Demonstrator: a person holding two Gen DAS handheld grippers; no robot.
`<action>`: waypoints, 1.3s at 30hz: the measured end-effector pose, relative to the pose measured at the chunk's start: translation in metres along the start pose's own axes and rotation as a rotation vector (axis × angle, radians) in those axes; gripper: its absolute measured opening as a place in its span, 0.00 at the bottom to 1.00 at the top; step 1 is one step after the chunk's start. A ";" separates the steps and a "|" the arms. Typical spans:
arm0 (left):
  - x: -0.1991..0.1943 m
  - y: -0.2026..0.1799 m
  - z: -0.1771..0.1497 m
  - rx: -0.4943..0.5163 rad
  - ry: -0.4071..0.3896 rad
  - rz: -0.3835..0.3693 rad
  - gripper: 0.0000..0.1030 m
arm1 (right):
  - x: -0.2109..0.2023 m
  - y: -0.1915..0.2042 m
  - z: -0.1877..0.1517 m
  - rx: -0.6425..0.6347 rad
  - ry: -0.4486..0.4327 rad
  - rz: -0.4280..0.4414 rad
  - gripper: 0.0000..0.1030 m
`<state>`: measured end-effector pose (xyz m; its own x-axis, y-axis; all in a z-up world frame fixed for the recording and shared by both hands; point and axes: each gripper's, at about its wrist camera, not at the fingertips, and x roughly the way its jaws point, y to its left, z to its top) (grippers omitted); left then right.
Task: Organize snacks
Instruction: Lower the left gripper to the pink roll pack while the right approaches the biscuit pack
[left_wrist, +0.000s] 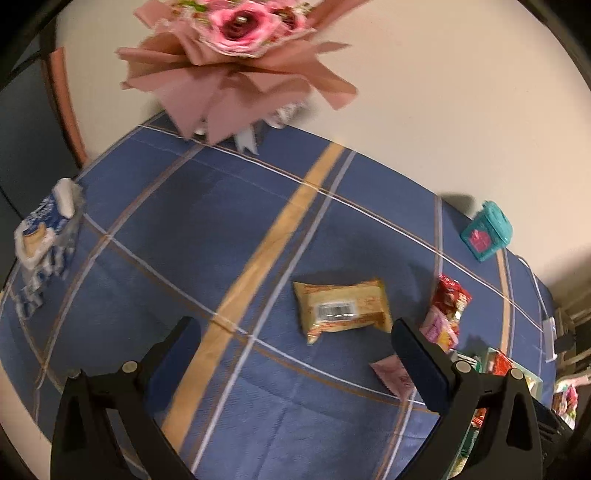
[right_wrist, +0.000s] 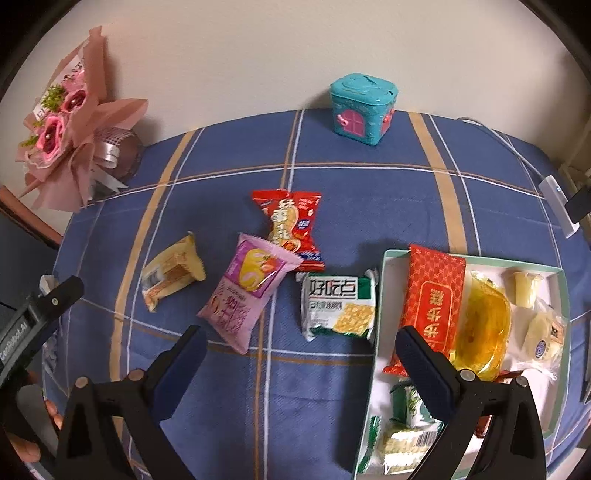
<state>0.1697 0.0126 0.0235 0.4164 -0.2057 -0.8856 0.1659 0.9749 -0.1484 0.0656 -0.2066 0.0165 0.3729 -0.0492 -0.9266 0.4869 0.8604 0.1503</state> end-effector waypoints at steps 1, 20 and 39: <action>0.003 -0.004 -0.001 0.007 0.004 -0.011 1.00 | 0.002 -0.001 0.001 0.001 0.000 0.003 1.00; 0.065 -0.074 -0.024 0.106 0.128 -0.093 0.99 | 0.047 -0.026 0.017 -0.002 0.060 -0.079 1.00; 0.085 -0.117 -0.036 0.195 0.173 -0.140 0.93 | 0.040 -0.081 0.028 0.065 0.025 -0.196 1.00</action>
<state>0.1533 -0.1159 -0.0503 0.2216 -0.3036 -0.9267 0.3868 0.8997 -0.2023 0.0636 -0.2921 -0.0233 0.2465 -0.1988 -0.9485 0.5987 0.8009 -0.0123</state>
